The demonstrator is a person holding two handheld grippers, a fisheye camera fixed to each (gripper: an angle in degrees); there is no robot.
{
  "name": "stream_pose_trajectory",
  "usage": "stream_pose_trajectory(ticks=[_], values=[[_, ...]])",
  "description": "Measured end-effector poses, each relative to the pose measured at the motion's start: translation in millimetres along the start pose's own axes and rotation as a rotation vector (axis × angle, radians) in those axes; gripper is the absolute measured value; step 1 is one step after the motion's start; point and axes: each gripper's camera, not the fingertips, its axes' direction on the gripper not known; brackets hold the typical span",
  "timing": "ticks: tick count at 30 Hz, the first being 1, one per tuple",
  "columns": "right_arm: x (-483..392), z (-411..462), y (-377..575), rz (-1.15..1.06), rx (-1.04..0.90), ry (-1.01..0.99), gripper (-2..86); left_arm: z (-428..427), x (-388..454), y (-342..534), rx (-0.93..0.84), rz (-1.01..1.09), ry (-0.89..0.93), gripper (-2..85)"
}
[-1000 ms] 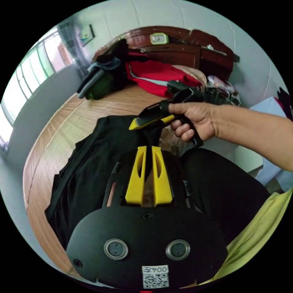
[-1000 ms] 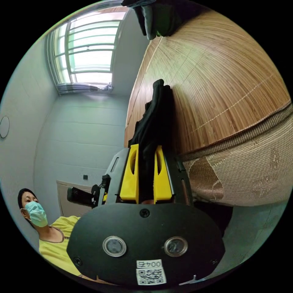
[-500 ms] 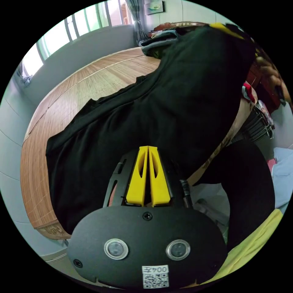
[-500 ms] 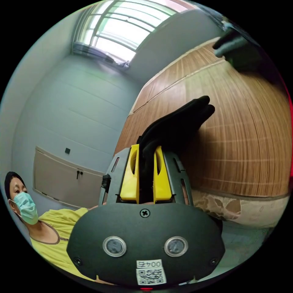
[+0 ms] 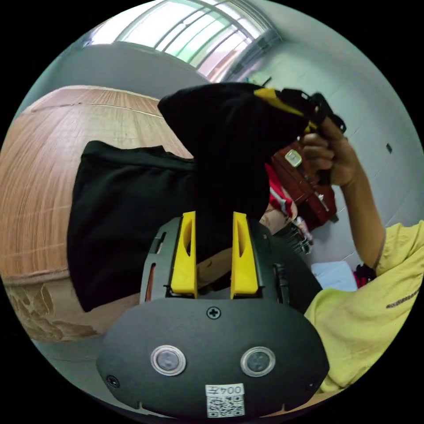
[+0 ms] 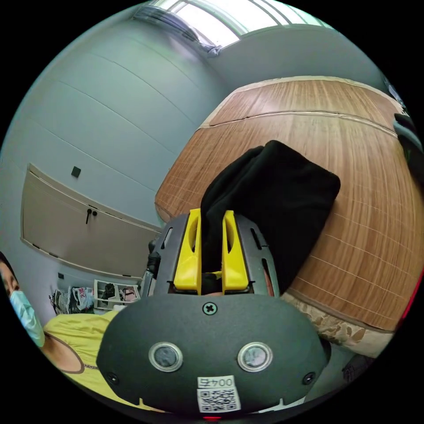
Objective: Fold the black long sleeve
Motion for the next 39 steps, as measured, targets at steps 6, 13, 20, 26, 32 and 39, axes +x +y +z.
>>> stream_pose_trajectory(ticks=[6,13,20,26,32,39], values=[[-13,115,6,-0.002,-0.093,0.053,7.8,-79,-103,2,0.102,-0.186,0.266,18.4],[-6,201,32,-0.021,-0.186,0.055,9.7,-122,-187,7,0.232,-0.398,0.51,20.7],[4,181,57,-0.111,-0.107,-0.131,12.1,-131,-208,-34,0.18,-0.448,0.565,22.0],[20,98,133,-0.187,0.077,0.117,14.1,-127,-210,-74,0.051,-0.453,0.497,22.7],[48,94,231,-0.16,0.136,0.427,15.6,-104,-197,-122,-0.132,-0.408,0.369,21.3],[54,134,258,-0.173,0.064,0.516,15.8,-71,-172,-151,-0.205,-0.389,0.254,14.5]])
